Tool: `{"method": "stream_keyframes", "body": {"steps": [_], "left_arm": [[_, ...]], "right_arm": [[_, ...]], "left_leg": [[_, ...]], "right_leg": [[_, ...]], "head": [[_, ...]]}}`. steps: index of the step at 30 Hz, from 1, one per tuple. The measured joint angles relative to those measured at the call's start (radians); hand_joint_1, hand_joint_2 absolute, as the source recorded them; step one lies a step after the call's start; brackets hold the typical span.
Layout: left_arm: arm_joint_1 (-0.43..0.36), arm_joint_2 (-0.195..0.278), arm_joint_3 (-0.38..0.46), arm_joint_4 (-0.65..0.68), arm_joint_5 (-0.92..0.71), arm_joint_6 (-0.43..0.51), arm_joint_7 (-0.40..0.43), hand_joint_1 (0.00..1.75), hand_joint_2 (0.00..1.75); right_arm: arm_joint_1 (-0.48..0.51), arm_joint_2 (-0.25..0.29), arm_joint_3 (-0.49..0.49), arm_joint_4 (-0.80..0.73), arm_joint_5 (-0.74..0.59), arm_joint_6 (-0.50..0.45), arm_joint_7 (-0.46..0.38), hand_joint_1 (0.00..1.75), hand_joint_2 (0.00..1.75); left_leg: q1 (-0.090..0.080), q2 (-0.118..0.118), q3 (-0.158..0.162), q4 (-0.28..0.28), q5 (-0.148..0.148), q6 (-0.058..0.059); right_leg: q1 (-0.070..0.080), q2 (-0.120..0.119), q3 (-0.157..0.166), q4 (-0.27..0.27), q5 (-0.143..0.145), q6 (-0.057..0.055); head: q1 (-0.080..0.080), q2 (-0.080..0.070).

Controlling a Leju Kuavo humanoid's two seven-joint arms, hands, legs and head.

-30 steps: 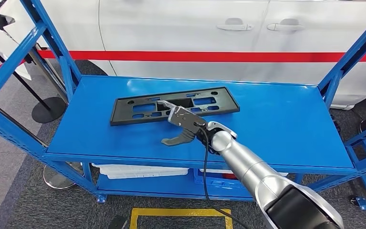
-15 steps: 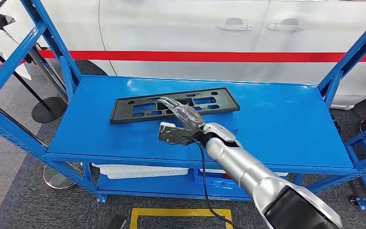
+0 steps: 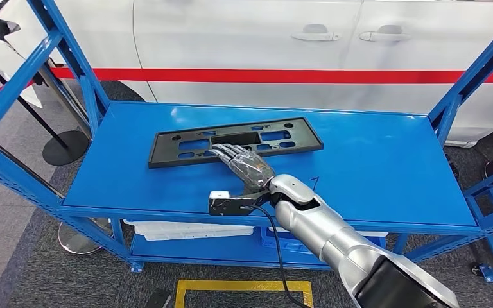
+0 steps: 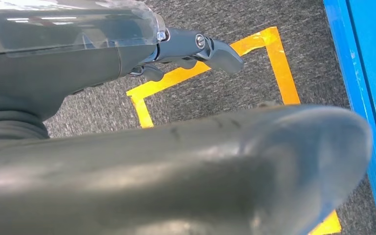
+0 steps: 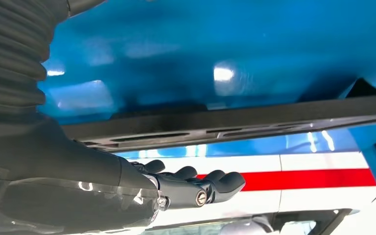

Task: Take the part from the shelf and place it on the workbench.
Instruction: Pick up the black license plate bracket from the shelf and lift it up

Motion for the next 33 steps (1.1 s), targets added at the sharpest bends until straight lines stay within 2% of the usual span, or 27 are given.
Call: {"method": "stream_keyframes", "body": {"steps": [7,14,19,22,24,27,28,29,30,32,33], "left_arm": [[0.000,0.000,0.002,0.000,0.001,-0.005,-0.006,0.00,0.00],[0.001,0.000,0.008,0.000,0.010,-0.050,-0.030,0.00,0.00],[0.001,0.002,0.008,0.000,0.009,-0.051,-0.034,0.00,0.00],[0.001,0.003,0.008,0.000,0.008,-0.050,-0.034,0.00,0.00],[0.002,0.003,0.008,0.000,0.008,-0.050,-0.035,0.00,0.00],[0.003,0.004,0.008,0.000,0.007,-0.050,-0.035,0.00,0.00],[0.005,0.004,0.008,0.000,0.007,-0.050,-0.035,0.00,0.00],[0.007,0.004,0.008,0.000,0.007,-0.050,-0.035,0.00,0.00],[0.008,0.004,0.008,0.000,0.007,-0.049,-0.035,0.00,0.00],[0.009,0.004,0.008,0.000,0.007,-0.048,-0.034,0.00,0.00],[0.008,0.004,0.008,0.000,0.008,-0.047,-0.034,0.00,0.00]], "right_arm": [[0.000,-0.001,-0.002,0.003,0.000,0.015,-0.007,0.00,1.75],[0.005,-0.001,-0.016,0.008,-0.004,0.029,-0.024,0.00,1.75],[0.014,-0.001,-0.022,0.009,0.001,0.032,-0.027,0.00,1.75],[0.019,-0.001,-0.024,0.009,0.005,0.033,-0.027,0.00,1.75],[0.020,-0.001,-0.027,0.009,0.005,0.035,-0.027,0.00,1.75],[0.029,-0.002,-0.033,0.009,0.005,0.039,-0.027,0.00,1.75],[0.034,-0.003,-0.035,0.009,0.005,0.040,-0.027,0.00,1.75],[0.039,-0.003,-0.035,0.009,0.005,0.040,-0.028,0.00,1.75],[0.042,-0.004,-0.036,0.009,0.006,0.041,-0.028,0.00,1.75],[0.044,-0.004,-0.039,0.009,0.006,0.043,-0.030,0.00,1.75],[0.043,-0.004,-0.040,0.009,0.006,0.045,-0.031,0.00,1.75]], "left_leg": [[0.000,0.000,0.000,0.000,0.000,0.000],[-0.003,0.000,0.000,0.001,-0.001,0.001],[-0.007,0.000,0.000,0.001,-0.003,0.007],[-0.005,0.000,0.005,-0.006,-0.006,0.017],[-0.001,0.001,0.016,-0.010,-0.009,0.024],[-0.001,0.001,0.022,-0.010,-0.013,0.027],[-0.001,0.001,0.024,-0.009,-0.015,0.026],[-0.001,0.001,0.028,-0.009,-0.017,0.025],[-0.002,0.000,0.033,-0.009,-0.021,0.023],[-0.003,0.000,0.049,-0.009,-0.030,0.019],[-0.003,0.000,0.054,-0.009,-0.034,0.016]], "right_leg": [[0.000,0.000,0.000,0.000,0.000,0.000],[-0.003,0.000,0.000,-0.001,0.000,0.002],[-0.007,0.000,0.000,-0.002,0.000,0.009],[-0.008,0.000,0.000,0.014,0.001,0.017],[-0.011,0.000,-0.021,0.064,-0.026,0.025],[-0.018,-0.001,-0.117,0.240,-0.110,0.035],[-0.019,-0.001,-0.143,0.281,-0.121,0.036],[-0.020,-0.001,-0.153,0.288,-0.113,0.034],[-0.019,-0.001,-0.142,0.255,-0.086,0.030],[-0.014,-0.001,-0.082,0.120,-0.007,0.016],[-0.011,-0.001,-0.055,0.058,0.014,0.009]], "head": [[0.000,0.000],[0.000,0.000],[0.000,0.000],[0.000,0.000],[0.000,0.000],[0.000,0.000],[0.000,0.000],[0.000,0.000],[0.000,0.000],[0.000,0.000],[0.000,0.000]]}}
